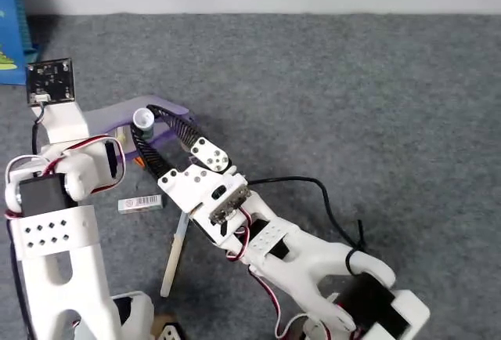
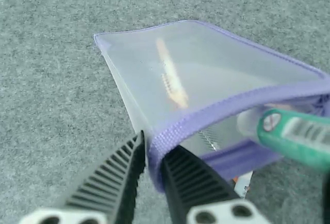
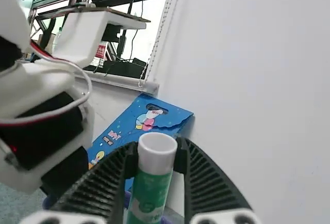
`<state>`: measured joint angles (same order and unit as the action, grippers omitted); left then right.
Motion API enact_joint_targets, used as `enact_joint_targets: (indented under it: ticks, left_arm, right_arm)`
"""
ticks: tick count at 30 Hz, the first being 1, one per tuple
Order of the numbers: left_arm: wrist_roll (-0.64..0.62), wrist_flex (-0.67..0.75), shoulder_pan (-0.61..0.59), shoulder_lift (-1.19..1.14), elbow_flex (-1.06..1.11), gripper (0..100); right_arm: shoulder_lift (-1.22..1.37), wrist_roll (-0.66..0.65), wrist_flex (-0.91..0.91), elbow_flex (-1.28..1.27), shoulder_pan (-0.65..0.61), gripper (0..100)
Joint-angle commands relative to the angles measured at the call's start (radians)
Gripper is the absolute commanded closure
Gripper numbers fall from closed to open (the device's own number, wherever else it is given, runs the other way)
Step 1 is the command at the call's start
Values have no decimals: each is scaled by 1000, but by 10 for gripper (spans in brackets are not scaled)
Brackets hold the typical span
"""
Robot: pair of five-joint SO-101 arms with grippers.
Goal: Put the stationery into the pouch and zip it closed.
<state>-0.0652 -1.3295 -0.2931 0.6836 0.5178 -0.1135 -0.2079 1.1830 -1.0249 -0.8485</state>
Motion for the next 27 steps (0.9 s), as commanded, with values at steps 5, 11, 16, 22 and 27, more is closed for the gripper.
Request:
enact_joint_targets:
  ticks: [5,11,16,22,27]
  left_arm:
    - [-6,5,9,9,-13,986]
    - [-6,5,9,9,-13,986]
    - [-6,5,9,9,-13,986]
    - [-9,6,-9,11,-19,986]
    - [-9,48,-77,11,-19,986]
  right_arm:
    - [-18,-8,-160,32,13,890]
    - [-170,-8,-377,-5,15,769]
    - [-351,77,-694,-3,41,769]
    - [-624,269,-1176,6,114,822]
    - [-743,400,-1543,9,113,872]
